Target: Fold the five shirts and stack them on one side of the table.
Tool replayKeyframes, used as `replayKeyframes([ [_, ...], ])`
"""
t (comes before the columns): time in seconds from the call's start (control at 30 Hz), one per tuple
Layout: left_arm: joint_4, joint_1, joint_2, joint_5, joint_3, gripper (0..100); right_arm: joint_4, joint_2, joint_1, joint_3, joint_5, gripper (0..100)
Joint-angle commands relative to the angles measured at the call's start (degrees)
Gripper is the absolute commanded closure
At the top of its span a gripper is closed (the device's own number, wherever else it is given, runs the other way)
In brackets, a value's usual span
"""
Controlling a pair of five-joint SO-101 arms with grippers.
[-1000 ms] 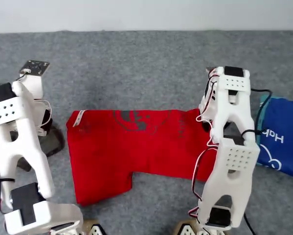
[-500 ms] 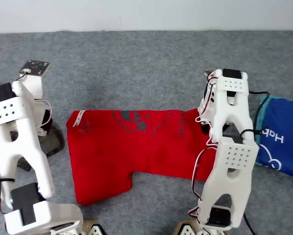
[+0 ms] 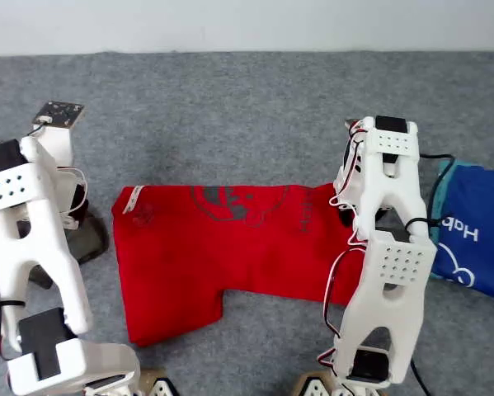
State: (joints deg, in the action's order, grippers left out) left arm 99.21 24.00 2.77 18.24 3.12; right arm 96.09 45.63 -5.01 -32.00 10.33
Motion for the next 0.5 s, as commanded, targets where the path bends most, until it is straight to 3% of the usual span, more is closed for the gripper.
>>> replayKeyframes([
  [0.0, 1.14, 0.09, 2.37, 0.18, -0.04, 98, 0.31, -6.46, 0.48, -3.87, -0.09, 86.6],
  [0.47, 1.14, 0.09, 2.37, 0.18, -0.04, 98, -0.22, -3.56, 0.84, -3.87, -0.09, 86.7],
])
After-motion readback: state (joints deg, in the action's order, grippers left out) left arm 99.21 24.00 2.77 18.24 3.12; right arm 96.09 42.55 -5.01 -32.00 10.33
